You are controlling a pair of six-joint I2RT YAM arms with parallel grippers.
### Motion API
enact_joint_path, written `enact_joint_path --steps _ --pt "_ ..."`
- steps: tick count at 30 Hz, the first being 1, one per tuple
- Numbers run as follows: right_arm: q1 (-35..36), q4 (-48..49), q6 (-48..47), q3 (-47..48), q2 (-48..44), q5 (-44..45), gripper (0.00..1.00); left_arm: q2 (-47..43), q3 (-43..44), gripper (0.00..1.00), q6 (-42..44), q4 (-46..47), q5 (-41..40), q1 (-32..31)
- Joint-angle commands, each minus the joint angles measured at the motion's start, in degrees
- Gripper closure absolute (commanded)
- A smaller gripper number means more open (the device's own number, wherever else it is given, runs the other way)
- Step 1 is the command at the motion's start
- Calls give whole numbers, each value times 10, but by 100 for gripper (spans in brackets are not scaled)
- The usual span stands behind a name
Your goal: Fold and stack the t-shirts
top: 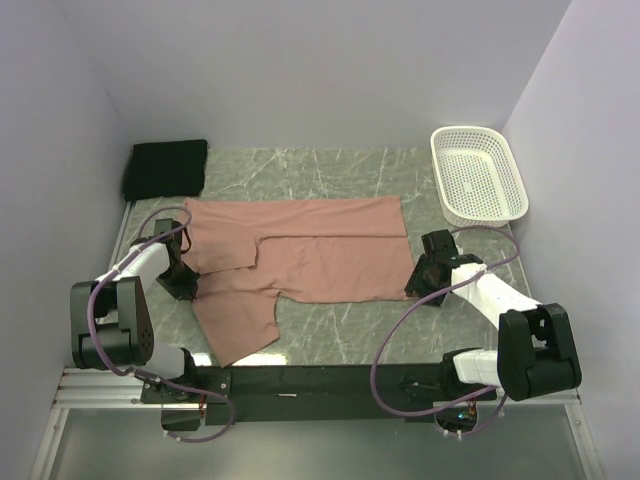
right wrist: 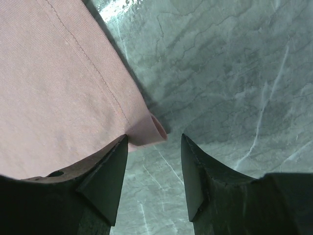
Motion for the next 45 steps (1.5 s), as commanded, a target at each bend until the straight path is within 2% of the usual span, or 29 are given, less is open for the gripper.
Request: enact_joint_path --steps 1,13,16,19,20,27,33,45 --pt "-3 8 12 1 -1 10 46 17 -7 99 7 -8 6 3" --pt "-4 2 11 2 42 27 52 9 -8 99 -7 -12 14 7" --pt "-3 -8 9 11 51 36 59 12 -5 99 -6 -15 17 10" --pt "-4 -16 9 17 52 42 71 10 0 99 -4 -24 19 15" --pt "-4 -19 7 20 52 45 78 10 0 99 -4 -28 19 19" --pt "-38 -65 -15 34 37 70 100 -2 27 99 6 -62 13 28" --pt "-74 -86 -33 32 7 70 100 -13 38 99 15 -84 18 42" --pt "-78 -107 -35 50 -20 48 100 -54 57 99 27 -135 33 54"
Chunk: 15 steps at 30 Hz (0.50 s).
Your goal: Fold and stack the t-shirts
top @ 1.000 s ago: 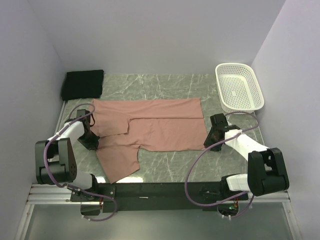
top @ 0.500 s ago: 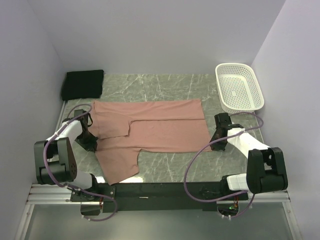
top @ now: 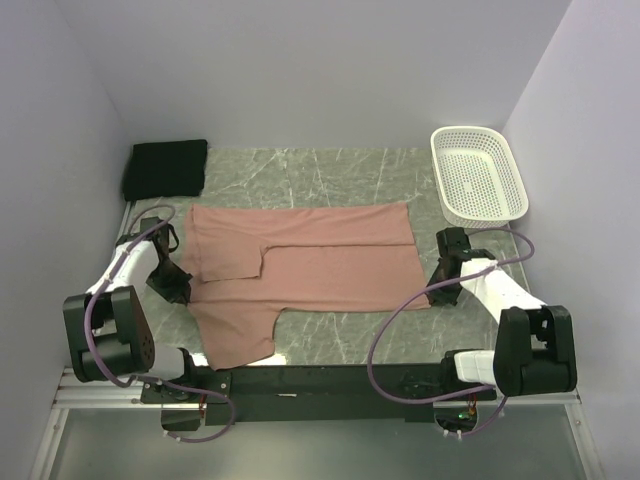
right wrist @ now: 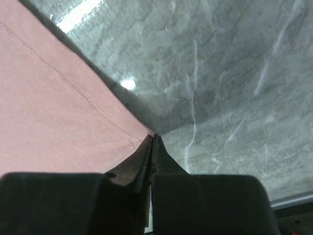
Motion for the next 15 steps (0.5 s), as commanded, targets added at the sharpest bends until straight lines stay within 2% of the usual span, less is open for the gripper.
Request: enact_joint_path --steps 1,15 --pt "-7 -27 -9 31 -28 15 100 -25 23 99 17 -30 -2 6" --pt "-8 -74 -33 153 14 2 100 -14 103 99 34 -60 30 22"
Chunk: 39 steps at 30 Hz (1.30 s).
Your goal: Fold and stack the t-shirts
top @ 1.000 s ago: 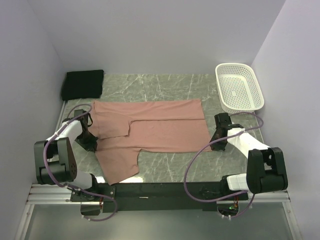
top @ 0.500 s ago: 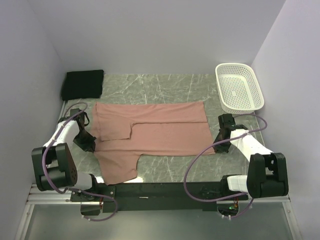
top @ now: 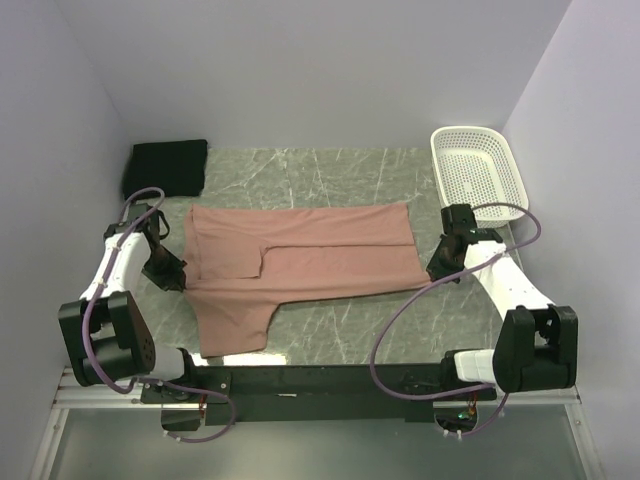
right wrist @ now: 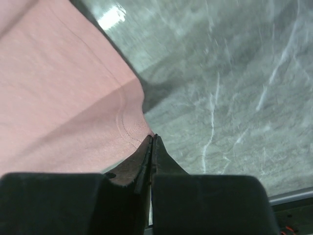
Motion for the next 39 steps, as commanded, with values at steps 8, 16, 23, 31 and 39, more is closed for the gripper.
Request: enact_joint_path --steps 8,16,23,31,39 --pt "-10 -17 -14 102 80 5 100 59 81 99 9 7 33 9" --pt "-15 -6 -14 154 154 4 100 123 142 99 7 13 38 9" --pt "-17 -3 -18 208 209 5 100 165 173 99 15 20 43 9" --pt "-18 0 -16 258 267 15 100 211 204 99 15 40 48 9" --pt "-19 11 -18 269 298 29 100 242 237 99 17 53 38 7"
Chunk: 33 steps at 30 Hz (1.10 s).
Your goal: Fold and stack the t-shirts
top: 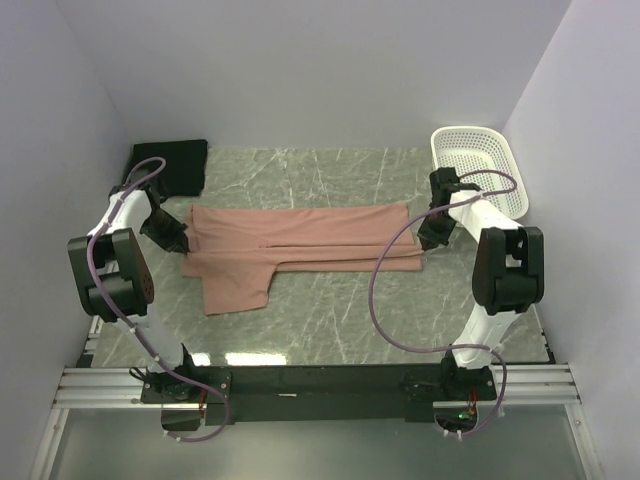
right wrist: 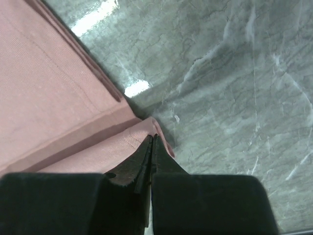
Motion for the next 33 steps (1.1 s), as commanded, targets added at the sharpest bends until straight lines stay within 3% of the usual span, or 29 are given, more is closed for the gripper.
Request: enact_joint_path --steps 1,11,14,18,24,29,33 --pt "-9 14 -4 24 9 36 100 15 22 99 16 23 -16 3" --pt "-10 37 5 24 46 28 98 41 2 93 15 63 -20 -6" --pt "-10 41 3 26 44 20 92 33 -1 82 15 70 -26 -8" --pt "-8 40 0 32 25 9 71 14 1 56 13 67 -26 -8" --pt "10 33 -2 26 -50 -3 56 -63 -18 31 3 58 -63 -19" --pt "46 38 -7 -31 -138 1 48 -167 -72 29 -8 47 -115 -73" --pt "89 50 -5 -92 -204 2 39 -267 -145 30 -25 45 -150 -171"
